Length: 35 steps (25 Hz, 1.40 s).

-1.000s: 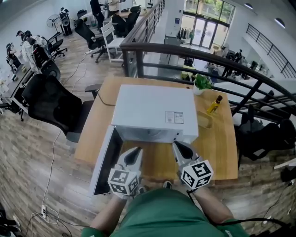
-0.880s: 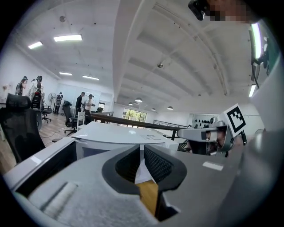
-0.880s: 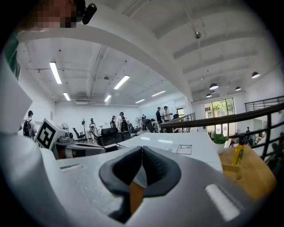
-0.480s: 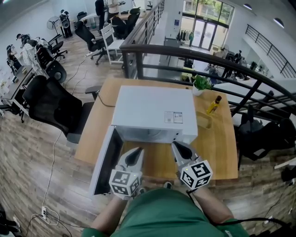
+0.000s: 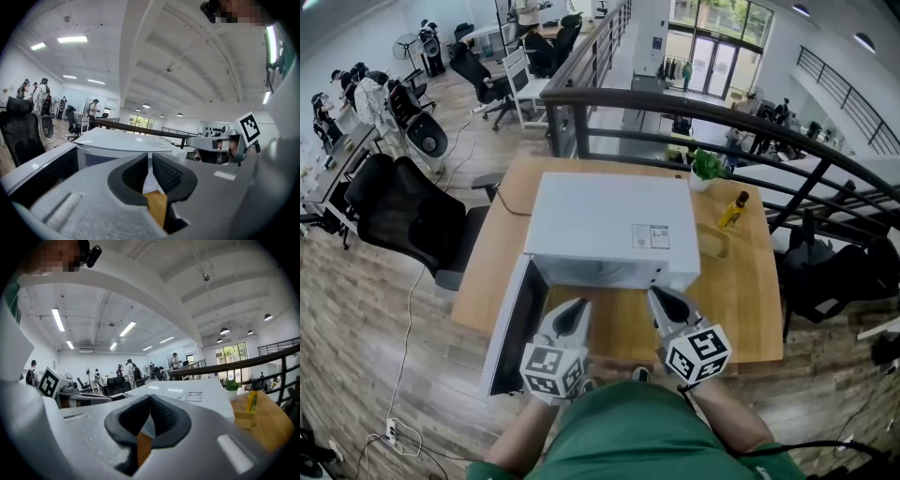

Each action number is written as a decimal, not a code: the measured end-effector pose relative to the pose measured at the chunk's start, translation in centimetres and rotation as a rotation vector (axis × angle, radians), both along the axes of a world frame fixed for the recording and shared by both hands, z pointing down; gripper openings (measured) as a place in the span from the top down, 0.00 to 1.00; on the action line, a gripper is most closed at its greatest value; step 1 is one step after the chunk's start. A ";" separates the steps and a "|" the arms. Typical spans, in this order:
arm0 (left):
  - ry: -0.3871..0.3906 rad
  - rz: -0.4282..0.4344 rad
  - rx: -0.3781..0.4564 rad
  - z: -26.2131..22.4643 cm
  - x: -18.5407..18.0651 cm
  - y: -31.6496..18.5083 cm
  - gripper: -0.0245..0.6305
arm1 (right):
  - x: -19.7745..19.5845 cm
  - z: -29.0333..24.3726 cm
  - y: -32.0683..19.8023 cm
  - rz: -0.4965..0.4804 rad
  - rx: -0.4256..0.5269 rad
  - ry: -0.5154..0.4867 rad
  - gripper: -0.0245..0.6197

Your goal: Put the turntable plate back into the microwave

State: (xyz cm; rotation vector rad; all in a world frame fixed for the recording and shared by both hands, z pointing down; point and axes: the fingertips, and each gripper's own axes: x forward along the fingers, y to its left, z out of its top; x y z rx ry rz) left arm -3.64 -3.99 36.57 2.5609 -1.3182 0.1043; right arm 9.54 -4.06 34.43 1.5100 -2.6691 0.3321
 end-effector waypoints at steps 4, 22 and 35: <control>0.000 0.001 0.006 -0.1 0.1 -0.3 0.90 | 0.0 0.2 -0.2 0.001 -0.001 -0.007 0.95; 0.005 0.009 -0.013 0.2 0.1 -0.8 0.90 | -0.3 0.6 -0.9 0.011 -0.003 -0.006 0.96; 0.003 0.007 -0.028 0.8 -0.2 -1.4 0.90 | -0.4 0.9 -1.5 0.017 -0.007 0.003 0.96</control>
